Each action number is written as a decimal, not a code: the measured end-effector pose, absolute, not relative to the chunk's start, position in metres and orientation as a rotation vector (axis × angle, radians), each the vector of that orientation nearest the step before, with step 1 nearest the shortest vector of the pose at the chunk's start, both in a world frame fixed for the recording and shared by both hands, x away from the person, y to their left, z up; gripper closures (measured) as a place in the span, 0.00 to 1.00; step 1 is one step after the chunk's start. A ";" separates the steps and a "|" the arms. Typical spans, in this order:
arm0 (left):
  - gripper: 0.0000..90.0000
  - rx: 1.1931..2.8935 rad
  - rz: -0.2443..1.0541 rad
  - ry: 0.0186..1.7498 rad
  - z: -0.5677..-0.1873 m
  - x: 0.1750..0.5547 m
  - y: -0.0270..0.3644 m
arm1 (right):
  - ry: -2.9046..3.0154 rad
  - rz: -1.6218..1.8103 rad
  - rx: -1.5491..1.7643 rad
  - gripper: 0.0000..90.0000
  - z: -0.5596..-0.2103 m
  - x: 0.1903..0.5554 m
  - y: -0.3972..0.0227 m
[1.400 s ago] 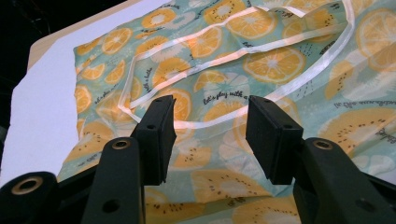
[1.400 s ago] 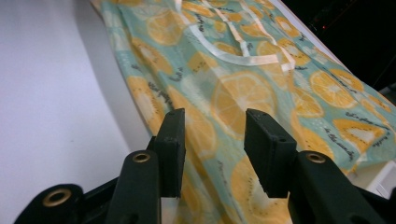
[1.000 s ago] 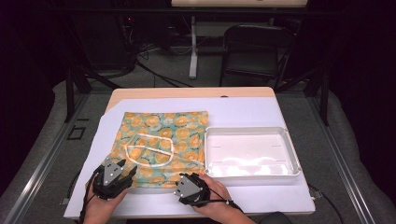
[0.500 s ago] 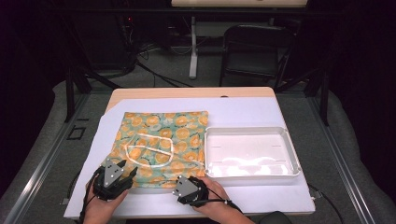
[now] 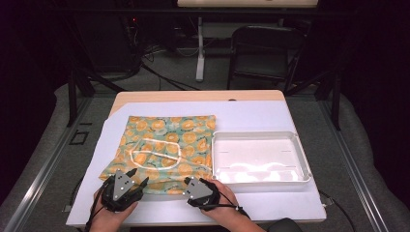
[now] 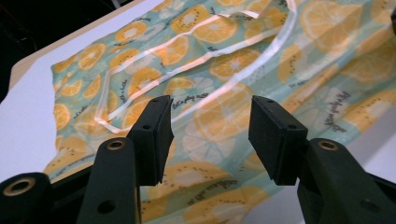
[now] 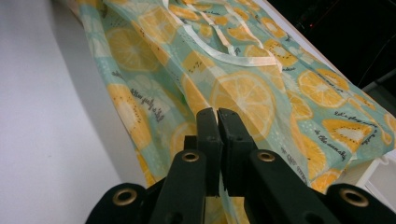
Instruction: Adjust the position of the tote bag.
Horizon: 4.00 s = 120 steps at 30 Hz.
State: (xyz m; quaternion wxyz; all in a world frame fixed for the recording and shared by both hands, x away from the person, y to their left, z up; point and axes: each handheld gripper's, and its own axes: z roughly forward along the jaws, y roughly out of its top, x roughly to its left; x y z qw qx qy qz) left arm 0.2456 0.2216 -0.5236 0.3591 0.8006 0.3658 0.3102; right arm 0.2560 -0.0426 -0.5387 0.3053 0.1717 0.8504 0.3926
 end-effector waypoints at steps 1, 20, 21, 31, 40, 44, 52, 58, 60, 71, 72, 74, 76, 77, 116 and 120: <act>0.55 2.065 0.798 0.941 -0.524 0.245 0.220 | 2.251 1.039 0.455 0.98 -0.539 0.256 -0.043; 0.55 2.156 0.831 0.857 -0.528 0.240 0.203 | 2.199 1.091 0.497 0.98 -0.530 0.258 -0.050; 0.55 2.165 0.835 0.850 -0.529 0.240 0.203 | 2.199 1.090 0.497 0.98 -0.529 0.258 -0.050; 0.65 2.205 0.822 0.870 -0.533 0.246 0.198 | 2.185 1.104 0.494 0.99 -0.528 0.257 -0.050; 0.74 2.244 0.836 0.875 -0.538 0.252 0.195 | 2.185 1.100 0.484 0.99 -0.528 0.255 -0.050; 0.81 2.276 0.835 0.863 -0.539 0.252 0.193 | 2.190 1.096 0.477 0.99 -0.528 0.254 -0.049; 0.95 2.298 0.838 0.853 -0.538 0.253 0.190 | 2.201 1.090 0.463 0.97 -0.530 0.252 -0.048; 1.00 2.280 0.835 0.850 -0.535 0.253 0.192 | 2.200 1.081 0.455 0.87 -0.532 0.250 -0.049; 1.00 2.263 0.837 0.847 -0.534 0.253 0.192 | 2.202 1.085 0.454 0.85 -0.531 0.250 -0.049; 1.00 2.192 0.843 0.849 -0.519 0.260 0.192 | 2.137 1.103 0.457 0.69 -0.526 0.241 -0.057; 1.00 2.183 0.846 0.852 -0.517 0.261 0.192 | 2.126 1.092 0.448 0.68 -0.524 0.239 -0.059; 1.00 2.162 0.842 0.853 -0.512 0.264 0.191 | 2.116 1.093 0.450 0.68 -0.523 0.237 -0.060; 1.00 2.147 0.847 0.850 -0.507 0.267 0.190 | 2.106 1.109 0.454 0.67 -0.521 0.235 -0.063; 1.00 2.138 0.850 0.846 -0.505 0.269 0.190 | 2.102 1.108 0.458 0.66 -0.520 0.234 -0.064; 1.00 1.876 0.884 0.766 -0.418 0.347 0.162 | 2.192 1.214 0.660 0.73 -0.451 0.291 -0.060; 1.00 1.863 0.882 0.760 -0.417 0.343 0.166 | 2.170 1.172 0.658 0.80 -0.454 0.298 -0.047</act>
